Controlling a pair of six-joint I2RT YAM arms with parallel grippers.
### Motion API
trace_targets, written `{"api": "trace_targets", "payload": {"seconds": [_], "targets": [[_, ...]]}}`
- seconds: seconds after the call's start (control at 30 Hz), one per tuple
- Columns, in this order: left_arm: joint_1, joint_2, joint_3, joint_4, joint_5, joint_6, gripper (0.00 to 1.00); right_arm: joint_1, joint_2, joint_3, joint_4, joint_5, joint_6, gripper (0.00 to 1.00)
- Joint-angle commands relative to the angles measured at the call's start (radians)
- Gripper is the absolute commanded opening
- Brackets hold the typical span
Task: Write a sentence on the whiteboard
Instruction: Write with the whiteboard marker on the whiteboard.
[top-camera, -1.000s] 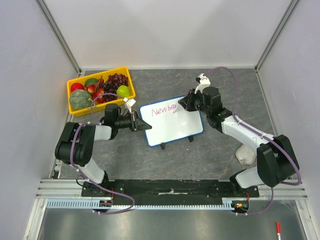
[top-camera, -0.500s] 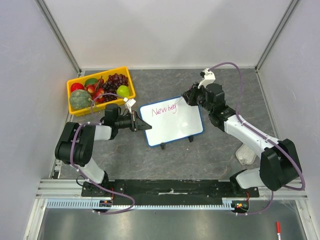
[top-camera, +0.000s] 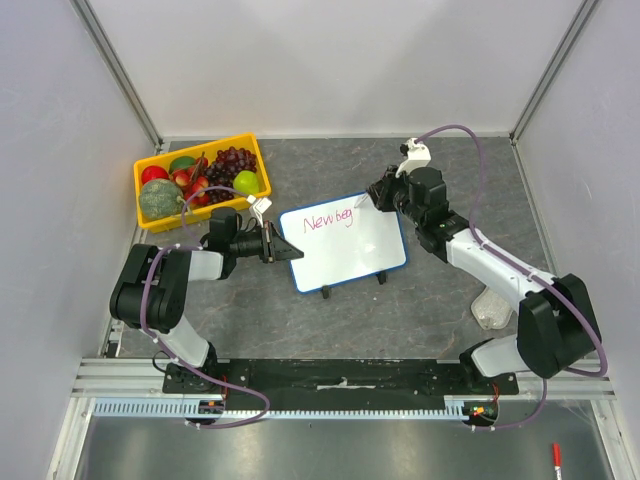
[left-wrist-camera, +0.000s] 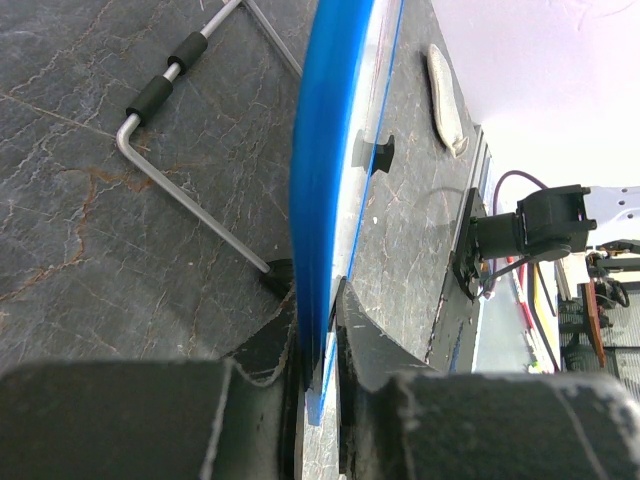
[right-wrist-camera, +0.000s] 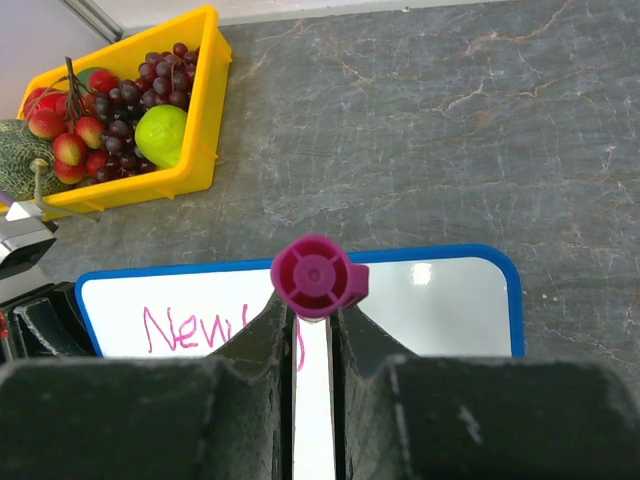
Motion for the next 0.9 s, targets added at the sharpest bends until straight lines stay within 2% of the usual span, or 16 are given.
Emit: {"api": "trace_targets", "payload": {"seconds": [0.0,0.87], "targets": [[-0.002,0.005,0.014,-0.030,-0.072,0.064,0.02,-0.007,0.017,0.028,0.015,0.023,-0.018,0.00],[-0.004,0.005,0.014,-0.031,-0.073,0.066,0.02,-0.005,-0.027,-0.038,-0.017,0.003,-0.032,0.00]]}}
